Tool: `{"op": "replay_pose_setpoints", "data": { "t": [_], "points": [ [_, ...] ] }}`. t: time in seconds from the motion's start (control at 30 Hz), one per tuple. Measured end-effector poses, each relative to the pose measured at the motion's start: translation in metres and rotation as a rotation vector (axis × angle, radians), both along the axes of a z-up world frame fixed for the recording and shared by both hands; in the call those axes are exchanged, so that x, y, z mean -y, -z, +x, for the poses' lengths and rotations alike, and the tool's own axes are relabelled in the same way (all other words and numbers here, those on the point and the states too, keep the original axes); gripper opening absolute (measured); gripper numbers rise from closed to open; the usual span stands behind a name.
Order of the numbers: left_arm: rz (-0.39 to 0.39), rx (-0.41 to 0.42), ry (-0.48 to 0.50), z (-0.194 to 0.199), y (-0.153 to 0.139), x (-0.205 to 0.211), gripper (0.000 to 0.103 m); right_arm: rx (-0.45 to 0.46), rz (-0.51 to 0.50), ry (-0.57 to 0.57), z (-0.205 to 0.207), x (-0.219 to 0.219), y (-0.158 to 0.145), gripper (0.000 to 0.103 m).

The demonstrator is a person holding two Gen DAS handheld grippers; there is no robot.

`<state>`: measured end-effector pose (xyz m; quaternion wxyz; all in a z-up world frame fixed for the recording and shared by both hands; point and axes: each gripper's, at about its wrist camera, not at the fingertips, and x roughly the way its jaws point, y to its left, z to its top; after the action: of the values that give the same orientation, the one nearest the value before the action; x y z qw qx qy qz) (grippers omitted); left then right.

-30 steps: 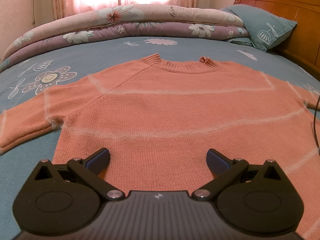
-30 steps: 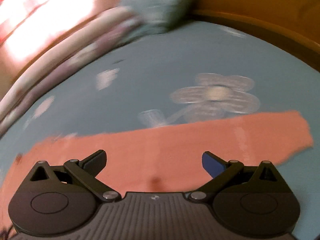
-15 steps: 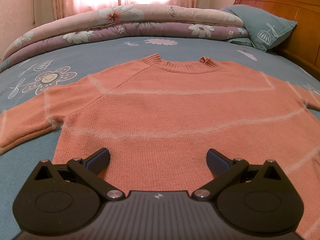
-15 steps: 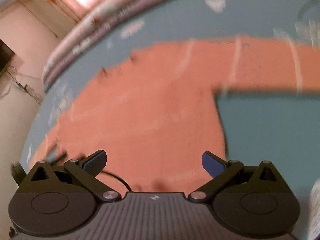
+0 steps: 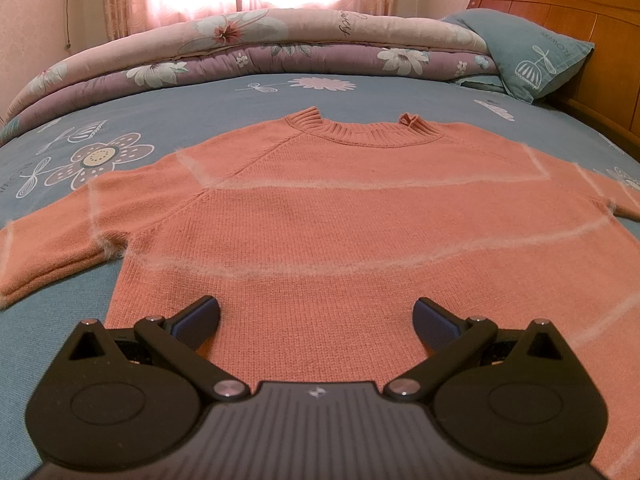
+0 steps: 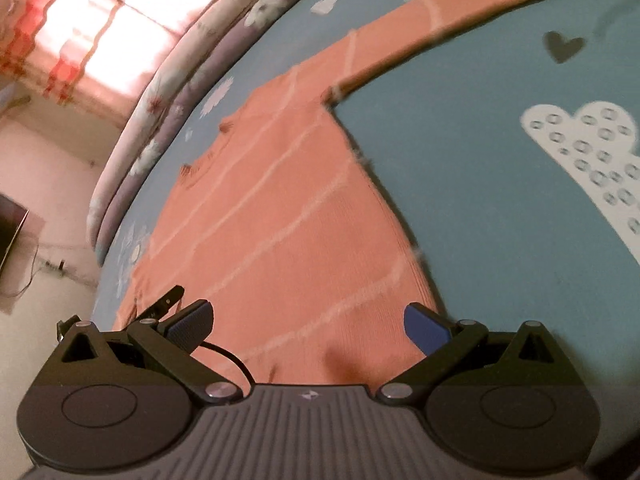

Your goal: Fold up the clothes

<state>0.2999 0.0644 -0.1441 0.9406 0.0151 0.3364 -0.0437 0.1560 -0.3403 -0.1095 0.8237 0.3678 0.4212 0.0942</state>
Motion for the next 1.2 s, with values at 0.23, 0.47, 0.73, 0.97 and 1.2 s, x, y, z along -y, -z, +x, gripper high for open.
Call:
{"op": "replay_pose_setpoints", "data": {
  "t": [0.23, 0.47, 0.73, 0.97, 1.2],
  "points": [
    [-0.001, 0.000, 0.000, -0.001, -0.001, 0.002, 0.102, -0.032, -0.021, -0.110, 0.006, -0.038, 0.006, 0.103],
    [0.001, -0.001, 0.000, 0.000, 0.000, 0.003, 0.102, -0.032, -0.065, -0.087, -0.023, -0.038, 0.005, 0.103],
    [0.007, 0.001, 0.000, -0.001, 0.000, 0.003, 0.102, 0.091, -0.239, -0.088, -0.045, -0.069, 0.006, 0.103],
    [0.037, 0.001, -0.001, -0.007, -0.007, 0.005, 0.102, 0.100, -0.411, -0.086, -0.030, -0.091, -0.021, 0.103],
    [0.048, -0.035, 0.049, -0.017, -0.014, 0.007, 0.102, 0.019, -0.648, -0.072, 0.002, -0.110, 0.003, 0.103]
  ]
}}
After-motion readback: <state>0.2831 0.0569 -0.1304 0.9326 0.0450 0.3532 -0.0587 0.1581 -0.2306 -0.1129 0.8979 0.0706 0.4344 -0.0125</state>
